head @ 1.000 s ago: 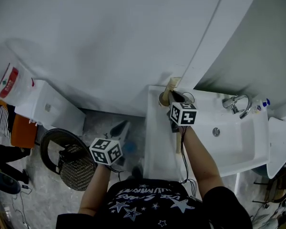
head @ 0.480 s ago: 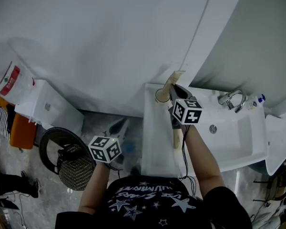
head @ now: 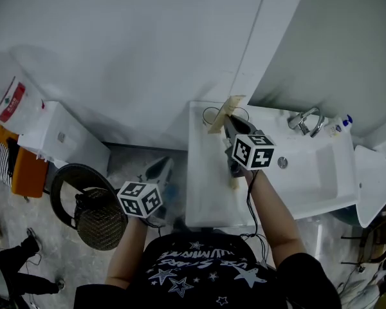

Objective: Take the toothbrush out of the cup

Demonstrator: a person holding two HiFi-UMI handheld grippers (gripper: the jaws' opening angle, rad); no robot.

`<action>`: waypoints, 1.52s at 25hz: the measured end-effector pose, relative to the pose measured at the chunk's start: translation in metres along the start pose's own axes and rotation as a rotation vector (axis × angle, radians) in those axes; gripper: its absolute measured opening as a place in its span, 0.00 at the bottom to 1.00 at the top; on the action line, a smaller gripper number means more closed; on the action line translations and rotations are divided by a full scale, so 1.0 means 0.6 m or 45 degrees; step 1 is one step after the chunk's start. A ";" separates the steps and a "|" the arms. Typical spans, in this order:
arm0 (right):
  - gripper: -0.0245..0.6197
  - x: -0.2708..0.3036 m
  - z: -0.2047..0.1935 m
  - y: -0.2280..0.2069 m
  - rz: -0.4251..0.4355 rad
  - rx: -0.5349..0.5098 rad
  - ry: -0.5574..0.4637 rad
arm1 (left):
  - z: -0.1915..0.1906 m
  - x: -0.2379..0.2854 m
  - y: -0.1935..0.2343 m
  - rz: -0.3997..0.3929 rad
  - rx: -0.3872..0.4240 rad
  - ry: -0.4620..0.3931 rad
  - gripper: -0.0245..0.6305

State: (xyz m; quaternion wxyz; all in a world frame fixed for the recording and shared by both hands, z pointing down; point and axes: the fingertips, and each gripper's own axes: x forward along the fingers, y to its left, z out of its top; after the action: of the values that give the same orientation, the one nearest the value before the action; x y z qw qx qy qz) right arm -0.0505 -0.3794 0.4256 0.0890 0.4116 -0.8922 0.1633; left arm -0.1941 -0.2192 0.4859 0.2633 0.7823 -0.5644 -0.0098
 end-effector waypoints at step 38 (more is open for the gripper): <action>0.08 -0.033 -0.336 0.013 -0.220 0.309 0.624 | -0.100 -0.035 0.009 -0.105 -0.049 0.148 0.09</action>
State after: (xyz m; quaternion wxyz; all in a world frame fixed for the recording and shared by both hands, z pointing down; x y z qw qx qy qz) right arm -0.0388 -0.2871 0.6056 0.2658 0.4420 -0.7796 0.3553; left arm -0.1877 -0.1780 0.5338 0.3098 0.7990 -0.5152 0.0140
